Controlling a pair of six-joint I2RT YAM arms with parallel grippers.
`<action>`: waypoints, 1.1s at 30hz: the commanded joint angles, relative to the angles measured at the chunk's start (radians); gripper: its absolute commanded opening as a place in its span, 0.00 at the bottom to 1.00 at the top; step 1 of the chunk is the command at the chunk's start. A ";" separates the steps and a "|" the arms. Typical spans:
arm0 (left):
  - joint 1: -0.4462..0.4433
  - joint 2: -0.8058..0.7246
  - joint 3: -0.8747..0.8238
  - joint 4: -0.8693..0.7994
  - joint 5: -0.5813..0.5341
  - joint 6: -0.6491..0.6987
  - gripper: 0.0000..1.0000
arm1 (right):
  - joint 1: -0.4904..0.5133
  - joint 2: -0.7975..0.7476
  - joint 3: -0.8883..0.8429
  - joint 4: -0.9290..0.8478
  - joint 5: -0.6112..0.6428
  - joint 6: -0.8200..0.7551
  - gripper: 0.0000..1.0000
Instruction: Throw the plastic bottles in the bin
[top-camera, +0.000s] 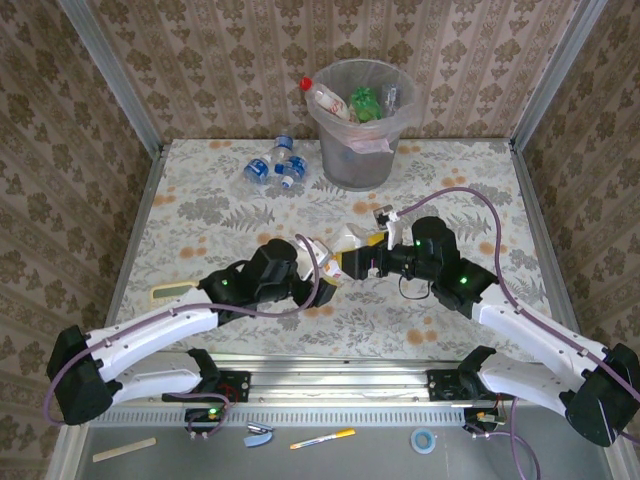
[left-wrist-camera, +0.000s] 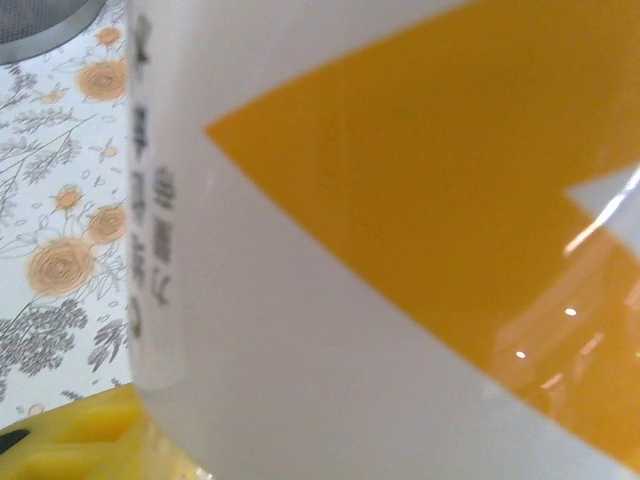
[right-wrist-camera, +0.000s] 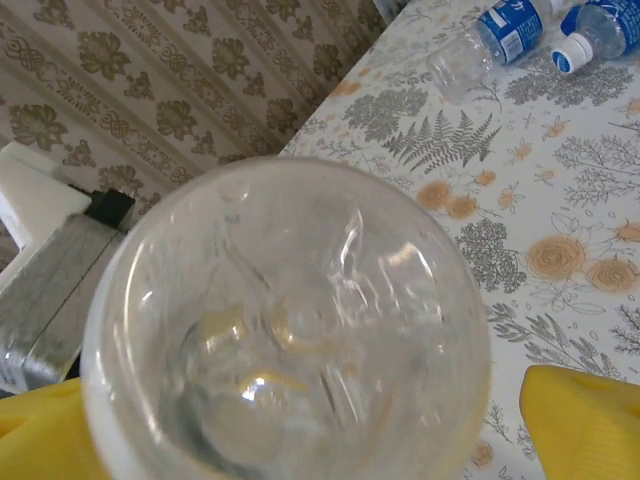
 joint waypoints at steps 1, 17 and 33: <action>-0.025 -0.001 0.013 0.057 0.015 0.034 0.29 | 0.007 0.002 0.030 0.059 -0.006 0.023 0.99; -0.084 0.002 0.001 0.137 -0.006 0.086 0.34 | 0.007 0.001 0.035 0.088 -0.030 0.084 0.61; -0.082 -0.123 -0.035 0.112 -0.228 0.059 1.00 | 0.006 -0.114 0.067 -0.055 0.116 -0.037 0.46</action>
